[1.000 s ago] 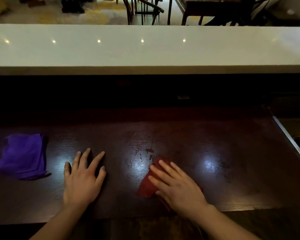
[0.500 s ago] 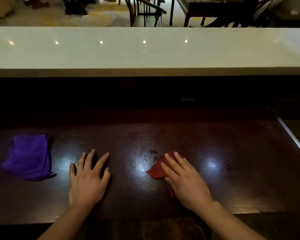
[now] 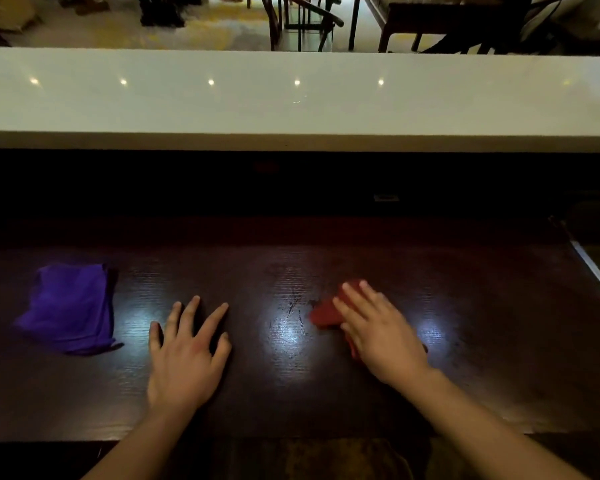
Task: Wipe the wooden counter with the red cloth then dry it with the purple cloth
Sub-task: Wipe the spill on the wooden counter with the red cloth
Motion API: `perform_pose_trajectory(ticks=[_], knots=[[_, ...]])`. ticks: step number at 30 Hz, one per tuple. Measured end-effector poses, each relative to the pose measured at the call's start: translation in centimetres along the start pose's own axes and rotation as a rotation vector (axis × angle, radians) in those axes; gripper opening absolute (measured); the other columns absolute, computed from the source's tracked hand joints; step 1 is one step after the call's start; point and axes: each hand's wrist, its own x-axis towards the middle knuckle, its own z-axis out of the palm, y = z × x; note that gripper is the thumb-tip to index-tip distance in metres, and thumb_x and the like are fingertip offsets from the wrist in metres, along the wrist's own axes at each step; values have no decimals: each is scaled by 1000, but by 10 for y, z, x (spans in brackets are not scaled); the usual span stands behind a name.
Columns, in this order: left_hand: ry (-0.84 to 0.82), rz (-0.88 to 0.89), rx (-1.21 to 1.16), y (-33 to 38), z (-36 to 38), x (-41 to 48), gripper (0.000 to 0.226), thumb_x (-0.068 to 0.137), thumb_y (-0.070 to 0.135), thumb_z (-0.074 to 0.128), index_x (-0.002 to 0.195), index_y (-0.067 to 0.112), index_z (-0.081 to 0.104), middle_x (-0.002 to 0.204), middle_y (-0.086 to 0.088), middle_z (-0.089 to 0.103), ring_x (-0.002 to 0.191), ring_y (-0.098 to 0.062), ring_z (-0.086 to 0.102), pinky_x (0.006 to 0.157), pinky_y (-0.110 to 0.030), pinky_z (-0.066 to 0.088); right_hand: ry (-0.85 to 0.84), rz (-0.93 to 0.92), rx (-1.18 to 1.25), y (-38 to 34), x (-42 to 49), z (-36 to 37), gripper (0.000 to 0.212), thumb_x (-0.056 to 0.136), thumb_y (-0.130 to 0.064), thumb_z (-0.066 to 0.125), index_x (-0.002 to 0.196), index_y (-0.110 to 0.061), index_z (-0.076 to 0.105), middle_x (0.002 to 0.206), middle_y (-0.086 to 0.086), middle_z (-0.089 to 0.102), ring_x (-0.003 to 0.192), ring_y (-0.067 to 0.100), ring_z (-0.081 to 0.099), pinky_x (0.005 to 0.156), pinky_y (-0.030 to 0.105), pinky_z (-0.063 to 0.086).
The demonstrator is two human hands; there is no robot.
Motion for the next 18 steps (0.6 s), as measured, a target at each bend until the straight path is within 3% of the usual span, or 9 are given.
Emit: perform_pose_trajectory(ticks=[4,6,9,12,14,18], knots=[[1,-4,-2,0,-1,0,56,91,58,27,146,48,30,158,-4,29,149,-25,11,118,-56,8,-1,353,49,4,60,-16,46,100,-39,34,145,-30,36,159,2,21,147,31,11,119,44,14],[-3,1,-14,0,-1,0,56,91,58,27,146,48,30,159,-3,28,149,-24,10,118,-56,7,-32,217,19,-29,63,-11,48,98,-41,38,145,-33,34,160,3,20,147,33,8,119,46,12],[-6,-5,-14,0,-3,0,57,90,58,26,146,49,29,159,-3,27,149,-24,10,118,-56,8,-15,-132,-4,-92,21,5,48,92,-42,48,138,-35,42,154,3,33,144,32,22,117,48,18],[-15,0,-2,0,-2,-1,56,91,58,26,147,49,27,159,-3,26,149,-24,9,118,-56,8,-3,-226,53,-78,3,3,44,94,-44,41,137,-35,43,154,-3,35,144,24,25,116,42,21],[-13,3,3,-2,-2,1,56,91,58,26,146,50,27,159,-3,27,149,-24,9,118,-56,8,0,-117,-30,-39,14,0,45,94,-41,42,138,-30,45,153,0,37,143,26,27,115,45,27],[3,8,-19,1,-2,0,56,90,56,29,145,45,34,157,-4,32,148,-25,15,117,-58,11,1,341,-22,16,59,-13,48,100,-38,33,146,-25,34,159,1,23,147,28,12,118,45,17]])
